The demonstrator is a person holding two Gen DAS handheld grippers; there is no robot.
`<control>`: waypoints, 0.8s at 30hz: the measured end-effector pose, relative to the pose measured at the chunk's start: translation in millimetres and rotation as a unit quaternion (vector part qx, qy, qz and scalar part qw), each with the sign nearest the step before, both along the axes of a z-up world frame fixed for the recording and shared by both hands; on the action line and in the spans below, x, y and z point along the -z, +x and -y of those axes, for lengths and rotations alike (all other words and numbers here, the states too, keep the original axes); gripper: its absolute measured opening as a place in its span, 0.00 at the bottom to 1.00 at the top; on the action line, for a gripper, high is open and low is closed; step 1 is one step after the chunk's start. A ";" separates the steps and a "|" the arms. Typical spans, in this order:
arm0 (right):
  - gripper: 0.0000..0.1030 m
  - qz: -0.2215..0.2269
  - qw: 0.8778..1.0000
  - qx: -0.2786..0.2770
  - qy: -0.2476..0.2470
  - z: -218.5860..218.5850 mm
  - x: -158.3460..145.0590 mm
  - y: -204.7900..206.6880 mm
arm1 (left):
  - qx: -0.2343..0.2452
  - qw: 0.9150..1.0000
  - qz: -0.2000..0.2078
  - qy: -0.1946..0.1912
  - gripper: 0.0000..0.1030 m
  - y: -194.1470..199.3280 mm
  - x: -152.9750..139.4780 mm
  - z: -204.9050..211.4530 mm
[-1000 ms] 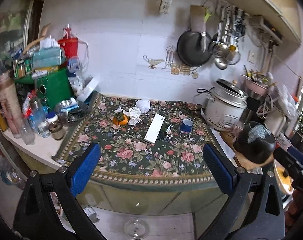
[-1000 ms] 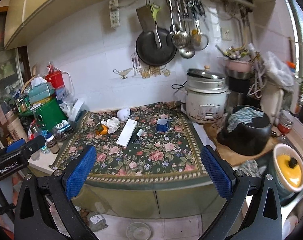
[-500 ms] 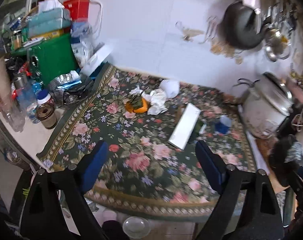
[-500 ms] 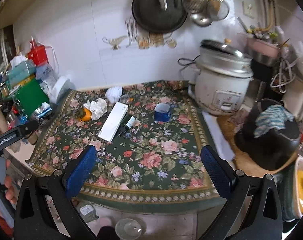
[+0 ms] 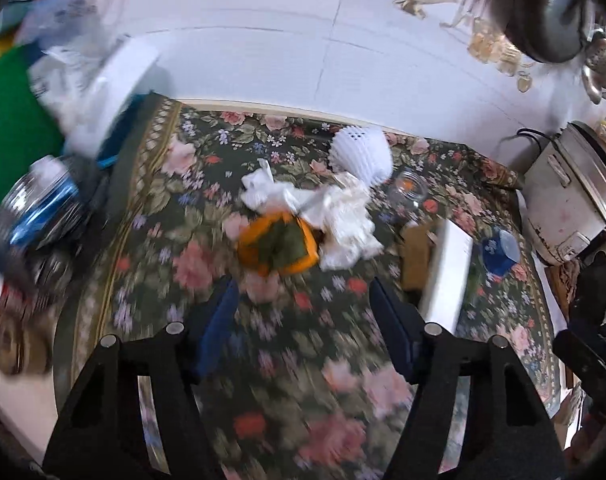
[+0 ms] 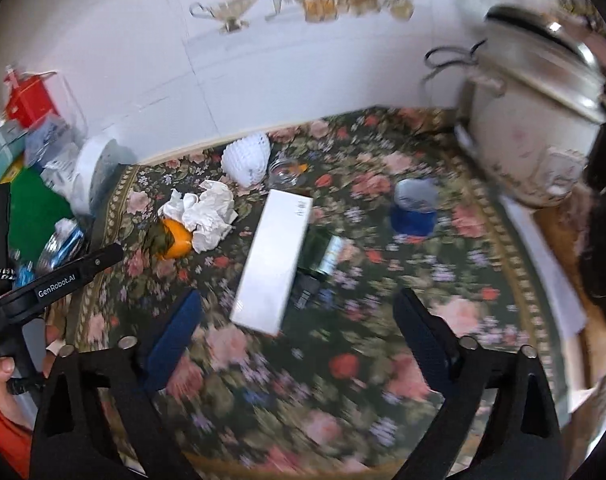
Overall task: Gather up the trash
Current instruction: 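Move the left tool to the orange peel while the right tool approaches the white box, then close the left tool on the orange peel while the right tool grips the white box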
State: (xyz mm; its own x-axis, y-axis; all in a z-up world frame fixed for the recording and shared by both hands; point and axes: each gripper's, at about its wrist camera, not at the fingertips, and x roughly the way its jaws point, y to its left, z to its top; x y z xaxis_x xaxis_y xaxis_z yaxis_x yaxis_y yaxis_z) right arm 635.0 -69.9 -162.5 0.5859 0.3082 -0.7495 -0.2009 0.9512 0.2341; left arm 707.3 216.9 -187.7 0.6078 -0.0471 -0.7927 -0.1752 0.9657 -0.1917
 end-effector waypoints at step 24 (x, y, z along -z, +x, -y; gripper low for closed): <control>0.47 -0.126 0.987 0.103 0.003 -56.0 77.0 132.6 | 0.099 0.993 -0.051 -0.024 0.38 91.5 61.8 -30.0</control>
State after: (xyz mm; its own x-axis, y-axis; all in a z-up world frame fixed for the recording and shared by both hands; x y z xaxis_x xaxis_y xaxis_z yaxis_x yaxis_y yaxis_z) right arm 767.6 -14.0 -239.5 0.4323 0.2070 -0.8777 0.0624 0.9641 0.2581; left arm 798.8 246.9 -249.5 0.4988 -0.1959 -0.8443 -0.0041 0.9736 -0.2284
